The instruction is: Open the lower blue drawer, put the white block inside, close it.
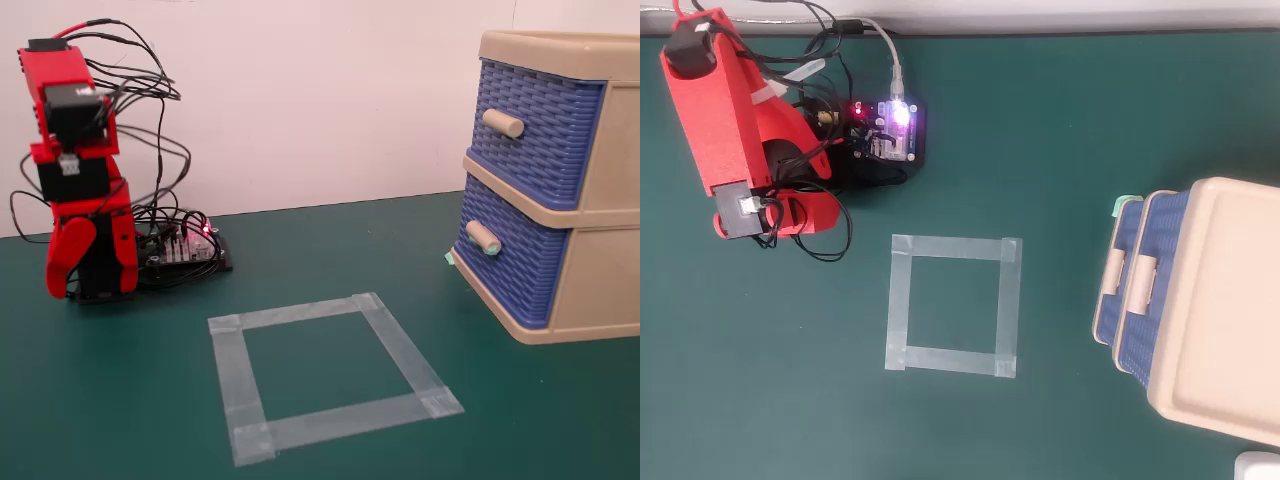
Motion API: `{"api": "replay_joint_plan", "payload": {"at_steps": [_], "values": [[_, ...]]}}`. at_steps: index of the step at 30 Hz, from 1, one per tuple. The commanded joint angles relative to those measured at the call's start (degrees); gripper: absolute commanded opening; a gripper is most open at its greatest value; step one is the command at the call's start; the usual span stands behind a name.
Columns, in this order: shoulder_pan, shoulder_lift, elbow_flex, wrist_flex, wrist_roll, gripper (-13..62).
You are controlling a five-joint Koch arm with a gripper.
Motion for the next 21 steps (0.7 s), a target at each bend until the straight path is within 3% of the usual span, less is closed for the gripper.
{"api": "replay_joint_plan", "payload": {"at_steps": [1,7,15,21], "values": [[-0.1,3.0,3.4,2.9,-3.9,33.4],[4.9,2.9,3.4,3.6,-13.9,33.6],[16.7,2.9,3.5,3.6,-14.4,33.5],[17.0,2.8,3.4,3.6,-14.2,34.3]]}}
